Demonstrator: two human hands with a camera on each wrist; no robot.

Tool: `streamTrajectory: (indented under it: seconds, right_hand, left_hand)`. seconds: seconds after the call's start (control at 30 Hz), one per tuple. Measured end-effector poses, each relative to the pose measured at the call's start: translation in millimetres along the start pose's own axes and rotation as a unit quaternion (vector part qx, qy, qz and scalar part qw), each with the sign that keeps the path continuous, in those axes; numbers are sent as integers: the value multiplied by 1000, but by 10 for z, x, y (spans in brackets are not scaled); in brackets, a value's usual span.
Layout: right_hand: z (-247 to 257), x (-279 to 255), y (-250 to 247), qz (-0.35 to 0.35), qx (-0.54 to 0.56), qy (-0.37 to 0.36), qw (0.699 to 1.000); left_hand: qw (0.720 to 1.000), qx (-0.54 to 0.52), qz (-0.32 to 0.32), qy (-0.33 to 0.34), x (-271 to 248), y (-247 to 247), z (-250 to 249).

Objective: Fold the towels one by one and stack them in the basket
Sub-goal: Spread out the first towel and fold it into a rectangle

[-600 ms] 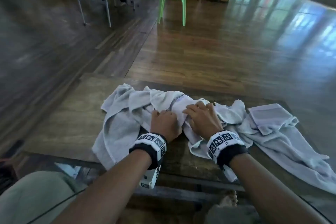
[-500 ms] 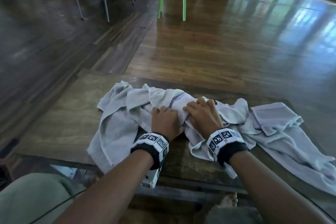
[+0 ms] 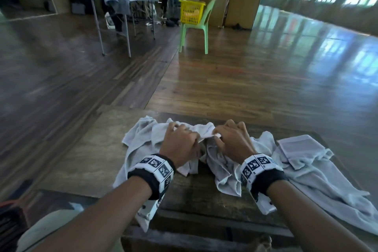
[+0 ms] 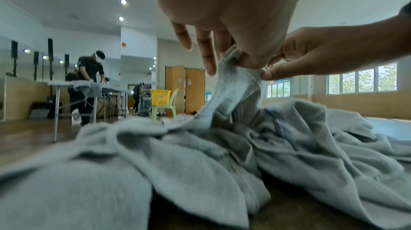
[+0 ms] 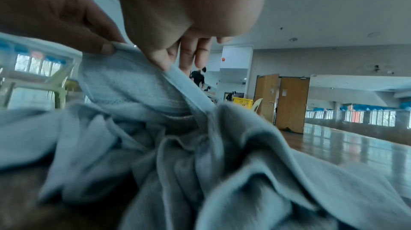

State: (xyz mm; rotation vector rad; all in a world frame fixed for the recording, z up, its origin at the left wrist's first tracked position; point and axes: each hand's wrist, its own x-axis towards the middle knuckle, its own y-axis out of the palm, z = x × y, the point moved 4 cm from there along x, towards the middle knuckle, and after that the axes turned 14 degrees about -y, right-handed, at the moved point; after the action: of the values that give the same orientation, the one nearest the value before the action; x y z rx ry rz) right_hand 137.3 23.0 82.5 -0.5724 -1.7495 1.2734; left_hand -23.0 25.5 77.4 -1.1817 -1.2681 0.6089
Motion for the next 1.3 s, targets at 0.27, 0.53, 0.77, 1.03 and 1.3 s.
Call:
streamTrajectory:
  seconds: [0.27,0.53,0.77,1.03,1.3]
  right_hand:
    - [90,521,-1113,-87,143,51,985]
    - [160,750,-2079,-50,150,13,987]
    - [184,468,-1816,51,138,31,989]
    - [-145,-6,-1397,66,233,132,961]
    - [-542,-293,-1325,99,140,160,972]
  left_hand:
    - [994,-44,-91,46,275,-1335,176]
    - [987,-41,-143,62,569,-2307,249]
    - [990,-17,-136,40,578,-2317,228]
    - [992,-33,-114,47,493,-2189,347]
    - [995,-20,-99,10,524,-2154,648]
